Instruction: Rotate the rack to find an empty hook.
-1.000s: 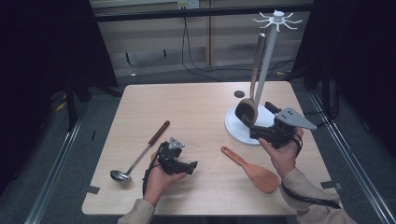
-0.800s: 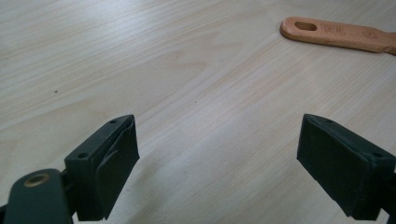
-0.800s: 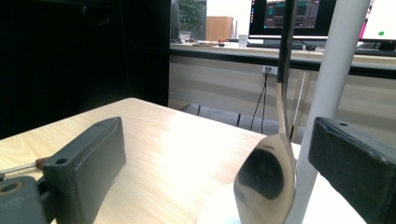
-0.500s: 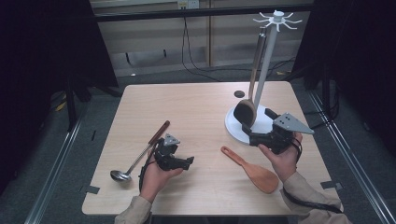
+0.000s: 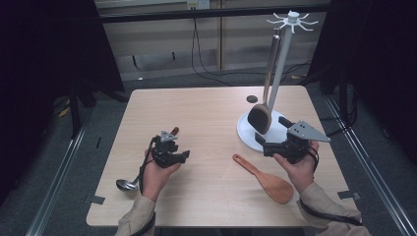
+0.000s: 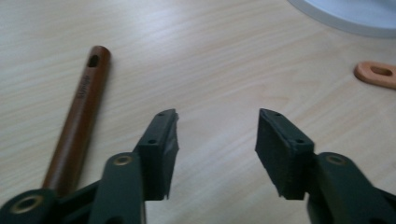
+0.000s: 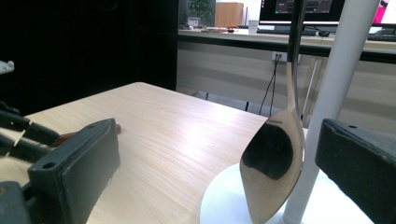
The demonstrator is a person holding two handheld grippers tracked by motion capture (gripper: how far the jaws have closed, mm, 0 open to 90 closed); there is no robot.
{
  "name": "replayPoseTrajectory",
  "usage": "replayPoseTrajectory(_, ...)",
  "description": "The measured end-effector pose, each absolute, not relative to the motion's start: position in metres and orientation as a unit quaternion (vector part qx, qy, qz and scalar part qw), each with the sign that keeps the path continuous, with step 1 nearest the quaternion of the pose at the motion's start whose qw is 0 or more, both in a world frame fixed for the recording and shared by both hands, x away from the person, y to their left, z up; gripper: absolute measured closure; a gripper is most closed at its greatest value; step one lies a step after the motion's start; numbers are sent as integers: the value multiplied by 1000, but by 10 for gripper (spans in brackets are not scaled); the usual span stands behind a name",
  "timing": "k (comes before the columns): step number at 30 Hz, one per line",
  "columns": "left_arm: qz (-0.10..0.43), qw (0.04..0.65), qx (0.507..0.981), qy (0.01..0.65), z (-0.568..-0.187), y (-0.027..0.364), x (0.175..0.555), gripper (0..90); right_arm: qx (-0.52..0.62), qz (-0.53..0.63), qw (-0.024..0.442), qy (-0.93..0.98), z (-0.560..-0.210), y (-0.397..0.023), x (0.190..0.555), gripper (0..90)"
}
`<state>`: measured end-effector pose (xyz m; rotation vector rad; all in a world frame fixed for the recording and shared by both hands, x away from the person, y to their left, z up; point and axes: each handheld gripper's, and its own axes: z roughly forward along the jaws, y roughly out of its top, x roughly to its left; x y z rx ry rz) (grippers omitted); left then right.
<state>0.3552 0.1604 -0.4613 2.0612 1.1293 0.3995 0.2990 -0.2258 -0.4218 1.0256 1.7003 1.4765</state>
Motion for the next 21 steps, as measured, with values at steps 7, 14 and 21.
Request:
replayPoseTrajectory(7,171,364,787,469,-459,174,365,763,380,567,326,654,-421,-224,299,0)
replayPoseTrajectory(14,190,343,776,494,-462,188,378,900,378,568,327,654,-419,-224,298,0)
replayPoseTrajectory(21,205,331,768,509,-466,197,383,900,380,569,330,650,-418,-226,297,0)
